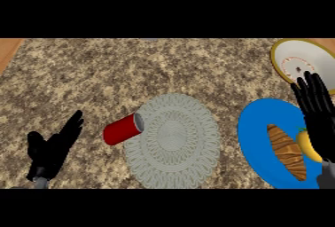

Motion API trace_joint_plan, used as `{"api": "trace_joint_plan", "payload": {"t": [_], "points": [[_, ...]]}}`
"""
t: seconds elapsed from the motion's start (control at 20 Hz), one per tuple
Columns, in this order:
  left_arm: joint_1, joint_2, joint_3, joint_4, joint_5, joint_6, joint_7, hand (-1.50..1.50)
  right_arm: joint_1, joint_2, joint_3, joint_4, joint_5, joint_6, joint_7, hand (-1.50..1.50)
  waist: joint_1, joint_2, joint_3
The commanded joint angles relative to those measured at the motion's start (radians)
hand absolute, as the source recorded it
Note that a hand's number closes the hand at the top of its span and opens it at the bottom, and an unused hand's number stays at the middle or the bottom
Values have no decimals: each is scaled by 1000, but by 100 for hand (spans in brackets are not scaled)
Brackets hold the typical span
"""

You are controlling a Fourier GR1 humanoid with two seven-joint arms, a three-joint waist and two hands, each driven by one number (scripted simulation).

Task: Pick the croissant from the plate and place it in the bowl

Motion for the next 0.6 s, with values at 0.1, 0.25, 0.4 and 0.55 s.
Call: {"api": "trace_joint_plan", "payload": {"t": [0.1,0.25,0.4,0.55], "points": [[-101,32,46,-42,-88,74,-57,0,-64,-85,51,73,-183,392,0,150,45,12,12],[-199,70,88,-96,-133,111,-96,0,-97,-99,147,63,-246,589,14,150,100,15,23],[-253,49,95,-109,-148,158,-56,0,-159,-217,-71,378,-170,561,-119,-150,67,34,16],[-236,48,73,-117,-173,171,-46,0,-185,-260,-57,430,-243,830,-202,-150,79,31,17]]}}
